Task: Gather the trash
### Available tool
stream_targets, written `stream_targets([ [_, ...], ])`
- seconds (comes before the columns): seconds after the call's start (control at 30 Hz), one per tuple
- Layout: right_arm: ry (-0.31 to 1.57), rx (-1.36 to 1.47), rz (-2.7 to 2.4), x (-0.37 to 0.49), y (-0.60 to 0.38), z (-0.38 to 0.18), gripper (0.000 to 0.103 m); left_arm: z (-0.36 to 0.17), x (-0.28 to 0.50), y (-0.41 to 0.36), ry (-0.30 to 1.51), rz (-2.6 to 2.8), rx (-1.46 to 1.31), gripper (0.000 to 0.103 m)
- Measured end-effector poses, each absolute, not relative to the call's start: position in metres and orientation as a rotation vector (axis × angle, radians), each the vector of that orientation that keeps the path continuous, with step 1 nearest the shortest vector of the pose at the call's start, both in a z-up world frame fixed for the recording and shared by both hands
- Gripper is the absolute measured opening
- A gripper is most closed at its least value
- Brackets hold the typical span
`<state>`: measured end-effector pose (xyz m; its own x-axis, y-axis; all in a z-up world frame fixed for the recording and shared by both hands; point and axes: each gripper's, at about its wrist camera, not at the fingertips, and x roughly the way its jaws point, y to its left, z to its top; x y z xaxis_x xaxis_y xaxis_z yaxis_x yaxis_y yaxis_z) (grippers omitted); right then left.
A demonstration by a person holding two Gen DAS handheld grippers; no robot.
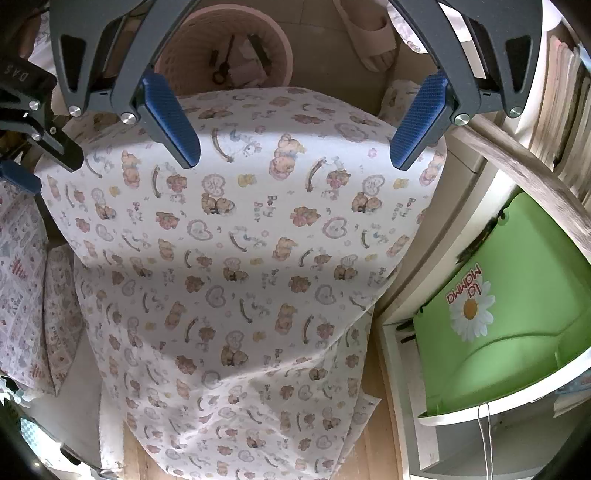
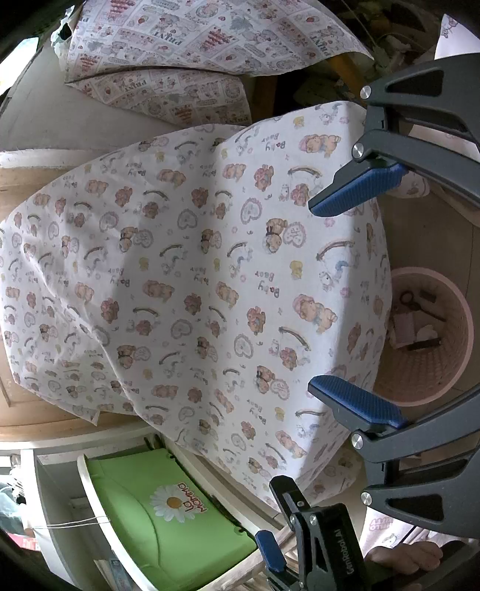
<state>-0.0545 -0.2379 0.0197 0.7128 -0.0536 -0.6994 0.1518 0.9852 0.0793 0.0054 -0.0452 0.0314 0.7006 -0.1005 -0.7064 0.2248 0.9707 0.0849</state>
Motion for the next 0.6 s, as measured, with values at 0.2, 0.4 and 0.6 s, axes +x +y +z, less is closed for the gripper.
stream_targets([
  [0.2,0.770,0.132,-0.112,-0.0543,-0.2380,0.0199,0.089,0.0314,0.0048,-0.0461,0.769,-0.182,0.176,0.102],
  [0.4,0.769,0.133,-0.115,-0.0546,-0.2374,0.0199,0.089,0.0316,0.0017,-0.0477,0.751,-0.181,0.212,0.102],
  [0.6,0.770,0.133,-0.114,-0.0541,-0.2376,0.0197,0.089,0.0324,-0.0003,-0.0489,0.745,-0.198,0.223,0.102],
])
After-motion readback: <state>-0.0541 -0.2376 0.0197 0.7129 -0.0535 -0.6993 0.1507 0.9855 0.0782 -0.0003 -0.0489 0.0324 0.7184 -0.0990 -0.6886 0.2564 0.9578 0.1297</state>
